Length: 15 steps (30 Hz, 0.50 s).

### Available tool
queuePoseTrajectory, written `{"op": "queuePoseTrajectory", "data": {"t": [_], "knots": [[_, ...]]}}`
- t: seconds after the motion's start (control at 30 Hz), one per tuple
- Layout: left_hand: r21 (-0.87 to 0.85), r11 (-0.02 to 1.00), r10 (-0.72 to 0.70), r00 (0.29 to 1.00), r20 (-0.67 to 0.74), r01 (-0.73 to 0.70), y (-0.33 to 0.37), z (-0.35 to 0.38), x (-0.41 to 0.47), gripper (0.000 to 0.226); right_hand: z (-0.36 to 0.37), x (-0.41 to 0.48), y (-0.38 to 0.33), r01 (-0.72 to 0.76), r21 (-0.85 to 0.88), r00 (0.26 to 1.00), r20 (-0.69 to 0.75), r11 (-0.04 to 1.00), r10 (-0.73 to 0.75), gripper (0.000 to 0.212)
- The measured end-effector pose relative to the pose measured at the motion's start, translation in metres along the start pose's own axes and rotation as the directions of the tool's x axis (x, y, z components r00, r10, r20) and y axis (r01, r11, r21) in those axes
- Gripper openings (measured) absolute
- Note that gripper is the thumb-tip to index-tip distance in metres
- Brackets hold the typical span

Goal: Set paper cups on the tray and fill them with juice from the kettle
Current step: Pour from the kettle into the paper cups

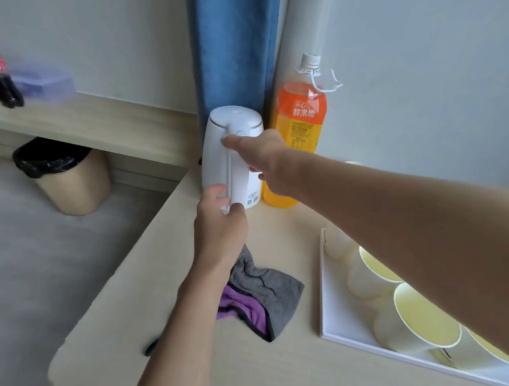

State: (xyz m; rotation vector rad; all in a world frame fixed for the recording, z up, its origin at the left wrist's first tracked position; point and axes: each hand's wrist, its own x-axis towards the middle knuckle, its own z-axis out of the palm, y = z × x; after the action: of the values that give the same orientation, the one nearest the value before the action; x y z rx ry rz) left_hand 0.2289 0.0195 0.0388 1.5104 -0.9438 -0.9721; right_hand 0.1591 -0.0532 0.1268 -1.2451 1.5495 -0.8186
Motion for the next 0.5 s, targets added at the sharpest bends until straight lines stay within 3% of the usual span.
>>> {"op": "queuePoseTrajectory", "data": {"t": [0.17, 0.3, 0.43, 0.5], "knots": [[0.032, 0.999, -0.043, 0.995, 0.089, 0.040, -0.009, -0.012, 0.011, 0.039, 0.017, 0.023, -0.008, -0.055, 0.094, 0.996, -0.069, 0.994, 0.062, 0.067], [0.039, 0.998, -0.053, 0.995, 0.090, 0.049, -0.014, -0.018, 0.018, 0.036, 0.029, 0.038, -0.002, -0.154, 0.161, 0.987, -0.027, 0.975, 0.160, 0.053], [0.048, 0.999, -0.028, 0.996, 0.087, 0.024, -0.013, -0.019, 0.018, 0.037, 0.035, 0.044, 0.005, -0.109, 0.184, 0.989, -0.077, 0.977, 0.125, 0.026], [0.045, 0.999, -0.023, 0.996, 0.088, 0.019, -0.012, -0.019, 0.016, 0.037, 0.036, 0.042, 0.011, -0.085, 0.162, 0.985, -0.135, 0.983, 0.108, 0.026]]}}
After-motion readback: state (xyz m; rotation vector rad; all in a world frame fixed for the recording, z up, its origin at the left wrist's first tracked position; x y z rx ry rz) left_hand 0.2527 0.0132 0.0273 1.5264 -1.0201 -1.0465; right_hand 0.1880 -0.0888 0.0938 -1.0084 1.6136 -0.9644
